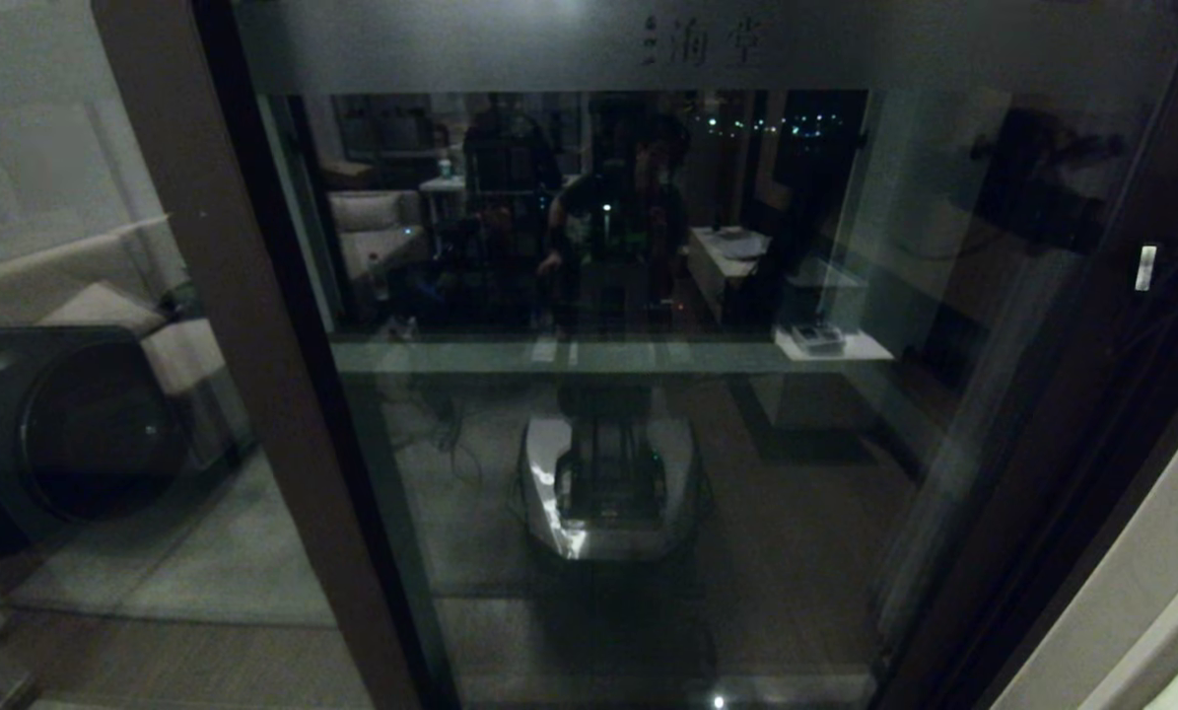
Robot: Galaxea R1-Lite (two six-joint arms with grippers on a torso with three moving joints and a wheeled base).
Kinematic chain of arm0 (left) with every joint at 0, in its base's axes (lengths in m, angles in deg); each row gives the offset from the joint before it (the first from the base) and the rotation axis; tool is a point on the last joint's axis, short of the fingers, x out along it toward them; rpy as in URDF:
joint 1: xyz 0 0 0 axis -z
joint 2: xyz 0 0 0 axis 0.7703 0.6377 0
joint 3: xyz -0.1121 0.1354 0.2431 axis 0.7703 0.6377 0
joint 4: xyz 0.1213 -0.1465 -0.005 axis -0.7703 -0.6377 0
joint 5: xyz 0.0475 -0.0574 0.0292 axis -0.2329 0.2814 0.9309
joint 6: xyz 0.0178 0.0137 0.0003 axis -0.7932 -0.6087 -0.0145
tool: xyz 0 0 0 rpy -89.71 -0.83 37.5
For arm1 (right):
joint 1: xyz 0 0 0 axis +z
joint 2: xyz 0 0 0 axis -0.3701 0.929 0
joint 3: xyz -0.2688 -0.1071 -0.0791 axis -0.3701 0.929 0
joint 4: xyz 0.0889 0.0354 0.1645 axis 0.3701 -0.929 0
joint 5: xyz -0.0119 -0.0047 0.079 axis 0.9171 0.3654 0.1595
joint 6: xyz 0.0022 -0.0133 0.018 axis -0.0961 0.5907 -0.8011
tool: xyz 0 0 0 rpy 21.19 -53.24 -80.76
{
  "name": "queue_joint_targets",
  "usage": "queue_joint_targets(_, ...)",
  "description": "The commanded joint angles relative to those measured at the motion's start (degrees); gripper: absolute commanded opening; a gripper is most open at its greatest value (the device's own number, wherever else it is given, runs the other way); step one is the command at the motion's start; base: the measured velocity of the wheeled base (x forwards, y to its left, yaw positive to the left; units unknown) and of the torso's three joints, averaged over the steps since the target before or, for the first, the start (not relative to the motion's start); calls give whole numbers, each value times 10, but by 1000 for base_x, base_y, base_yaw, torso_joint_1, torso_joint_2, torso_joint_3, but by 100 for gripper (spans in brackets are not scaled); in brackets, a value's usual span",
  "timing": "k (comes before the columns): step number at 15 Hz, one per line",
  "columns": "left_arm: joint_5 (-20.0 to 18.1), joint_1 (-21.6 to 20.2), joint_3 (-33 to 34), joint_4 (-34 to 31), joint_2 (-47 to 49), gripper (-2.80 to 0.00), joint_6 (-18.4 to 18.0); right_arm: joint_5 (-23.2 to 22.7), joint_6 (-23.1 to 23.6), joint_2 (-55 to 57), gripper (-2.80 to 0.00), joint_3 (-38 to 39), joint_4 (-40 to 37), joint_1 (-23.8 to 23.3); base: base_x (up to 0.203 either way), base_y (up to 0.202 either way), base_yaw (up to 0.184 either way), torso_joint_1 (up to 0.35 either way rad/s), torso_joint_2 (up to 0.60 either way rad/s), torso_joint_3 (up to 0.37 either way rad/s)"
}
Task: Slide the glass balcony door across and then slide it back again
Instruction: Close the slid door
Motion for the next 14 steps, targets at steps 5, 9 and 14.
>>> queue_joint_targets(5, 0, 0, 0, 0, 0, -280, 0, -3, 1, 2, -280, 0, -9, -2, 0, 0, 0, 0, 0, 0)
queue_joint_targets(9, 0, 0, 0, 0, 0, -280, 1, -3, 1, 14, -280, -15, -9, -8, 0, 0, 0, 0, 0, 0)
queue_joint_targets(14, 0, 0, 0, 0, 0, -280, 1, -3, 2, 33, -280, -41, -10, -26, 0, 0, 0, 0, 0, 0)
